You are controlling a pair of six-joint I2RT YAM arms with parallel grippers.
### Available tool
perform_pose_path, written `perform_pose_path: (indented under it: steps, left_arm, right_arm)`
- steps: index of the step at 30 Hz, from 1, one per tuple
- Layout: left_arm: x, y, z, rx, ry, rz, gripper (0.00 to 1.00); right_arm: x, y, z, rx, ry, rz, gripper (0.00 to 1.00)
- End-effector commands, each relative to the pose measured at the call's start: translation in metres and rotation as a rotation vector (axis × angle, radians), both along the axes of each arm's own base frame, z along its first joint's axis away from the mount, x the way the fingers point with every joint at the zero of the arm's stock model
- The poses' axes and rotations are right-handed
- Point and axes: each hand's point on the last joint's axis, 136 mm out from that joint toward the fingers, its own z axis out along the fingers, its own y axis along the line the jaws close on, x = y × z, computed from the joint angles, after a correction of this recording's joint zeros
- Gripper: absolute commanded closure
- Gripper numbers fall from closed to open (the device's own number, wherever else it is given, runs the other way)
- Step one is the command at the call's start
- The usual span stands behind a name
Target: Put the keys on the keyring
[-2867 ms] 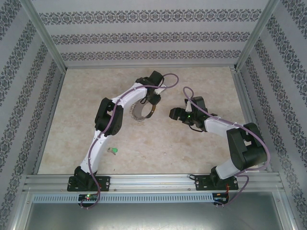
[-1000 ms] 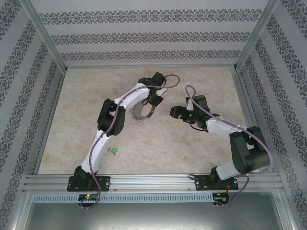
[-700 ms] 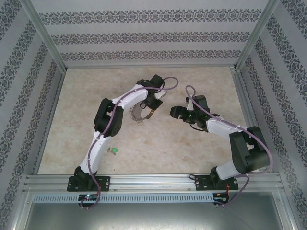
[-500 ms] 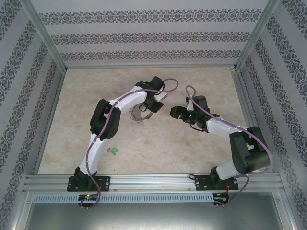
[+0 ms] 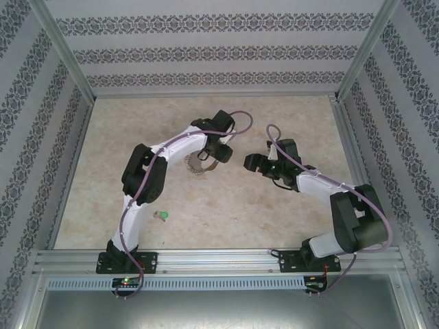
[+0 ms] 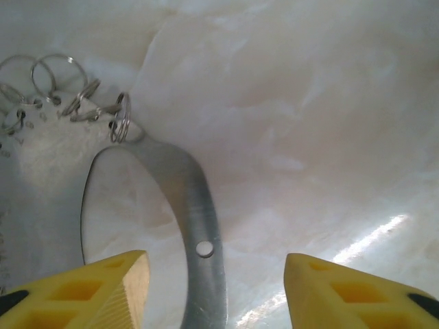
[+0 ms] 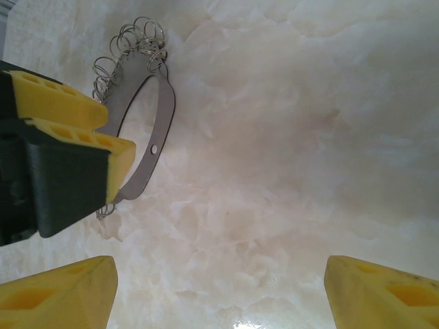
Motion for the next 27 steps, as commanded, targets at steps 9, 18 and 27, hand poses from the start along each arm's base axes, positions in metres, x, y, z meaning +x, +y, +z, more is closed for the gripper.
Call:
perform_pose_path:
  steps: [9,18,27]
  left_arm:
    - [0.033,0.023,0.025,0.017,-0.071,0.065,0.32]
    - [0.020,0.005,0.009,-0.073,0.036,0.047,0.33]
    - [-0.004,0.001,-0.015,-0.134,0.126,0.075,0.34]
  right_arm:
    - [0.013,0.008,0.012,0.032,-0.020,0.010,0.21]
    - [0.013,0.007,0.009,0.027,-0.011,0.001,0.21]
    - [0.012,0.006,0.009,0.026,-0.010,-0.004,0.21]
